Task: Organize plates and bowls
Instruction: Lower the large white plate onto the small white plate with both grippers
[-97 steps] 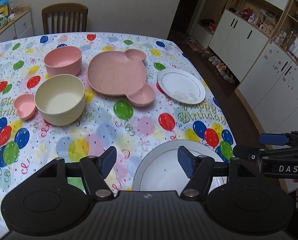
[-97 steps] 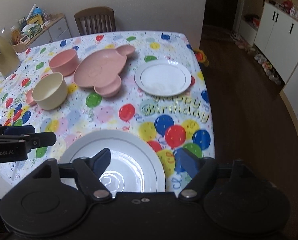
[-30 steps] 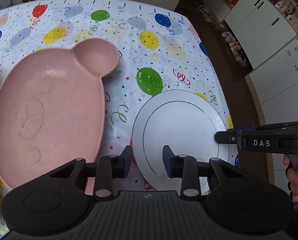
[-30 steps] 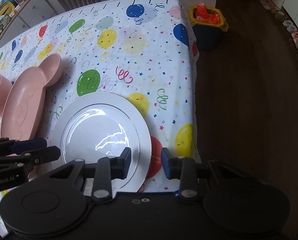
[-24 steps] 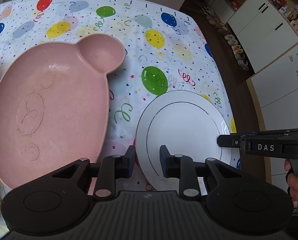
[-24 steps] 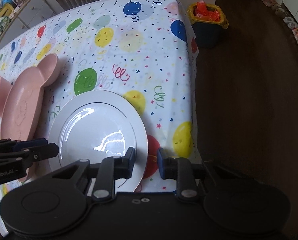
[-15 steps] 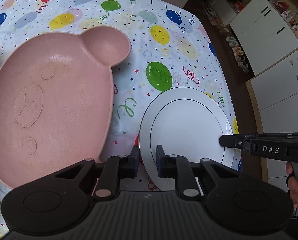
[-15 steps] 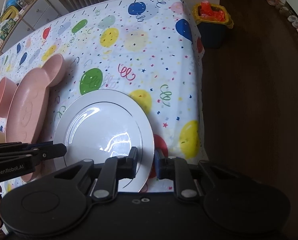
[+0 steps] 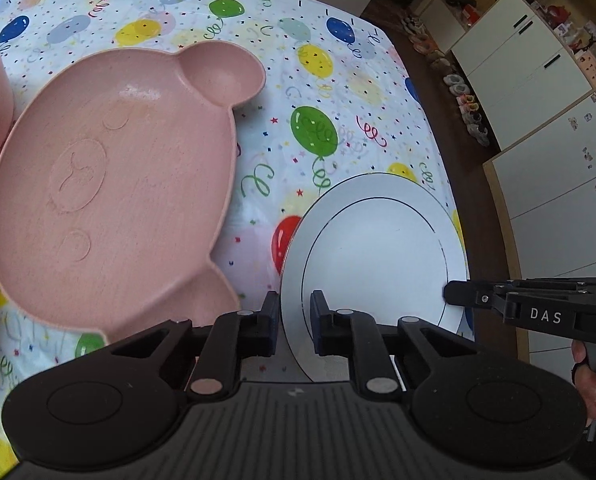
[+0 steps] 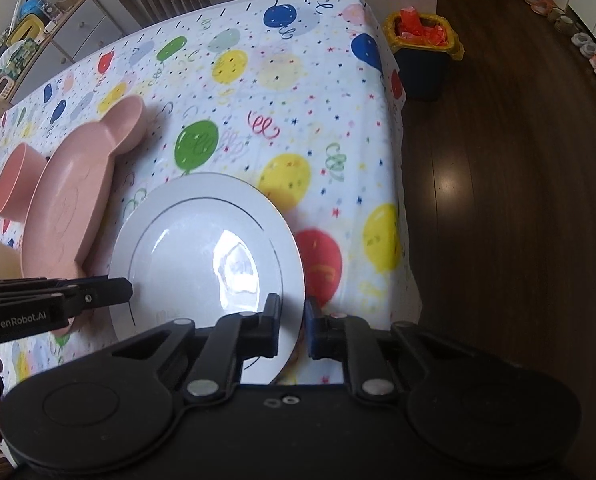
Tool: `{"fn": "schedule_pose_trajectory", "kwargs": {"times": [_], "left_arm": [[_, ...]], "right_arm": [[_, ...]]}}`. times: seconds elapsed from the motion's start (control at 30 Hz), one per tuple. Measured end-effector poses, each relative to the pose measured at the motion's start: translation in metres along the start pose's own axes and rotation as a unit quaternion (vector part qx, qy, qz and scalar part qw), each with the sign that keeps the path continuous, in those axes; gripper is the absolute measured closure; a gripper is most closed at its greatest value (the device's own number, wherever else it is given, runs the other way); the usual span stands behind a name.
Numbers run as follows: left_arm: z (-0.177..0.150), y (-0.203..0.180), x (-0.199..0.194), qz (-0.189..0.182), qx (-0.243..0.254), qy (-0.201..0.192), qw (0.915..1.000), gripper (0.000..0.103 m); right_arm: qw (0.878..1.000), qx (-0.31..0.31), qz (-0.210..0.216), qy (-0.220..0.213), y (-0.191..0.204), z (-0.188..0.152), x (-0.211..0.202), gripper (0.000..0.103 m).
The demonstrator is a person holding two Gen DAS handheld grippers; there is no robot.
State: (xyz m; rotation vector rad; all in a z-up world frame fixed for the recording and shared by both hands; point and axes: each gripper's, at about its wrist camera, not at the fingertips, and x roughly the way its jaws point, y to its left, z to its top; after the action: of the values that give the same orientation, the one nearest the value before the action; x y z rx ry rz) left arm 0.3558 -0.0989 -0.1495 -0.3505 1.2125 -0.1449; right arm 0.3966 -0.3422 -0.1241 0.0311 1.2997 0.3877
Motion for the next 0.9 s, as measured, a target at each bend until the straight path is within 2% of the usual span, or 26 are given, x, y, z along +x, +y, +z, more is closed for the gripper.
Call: {"fn": "schedule_pose_trajectory", "kwargs": {"times": [0.53, 0.9], "left_arm": [[-0.059, -0.003, -0.063, -0.022, 0.030, -0.004, 0.9993, 0.088], [-0.114, 0.016, -0.107, -0.035, 0.045, 0.003, 0.9984, 0.088]], "right_arm": [[0.999, 0.023, -0.010, -0.024, 0.028, -0.065, -0.051, 0.093], [0.998, 0.046, -0.011, -0.031, 0.063, -0.125, -0.080, 0.093]]}}
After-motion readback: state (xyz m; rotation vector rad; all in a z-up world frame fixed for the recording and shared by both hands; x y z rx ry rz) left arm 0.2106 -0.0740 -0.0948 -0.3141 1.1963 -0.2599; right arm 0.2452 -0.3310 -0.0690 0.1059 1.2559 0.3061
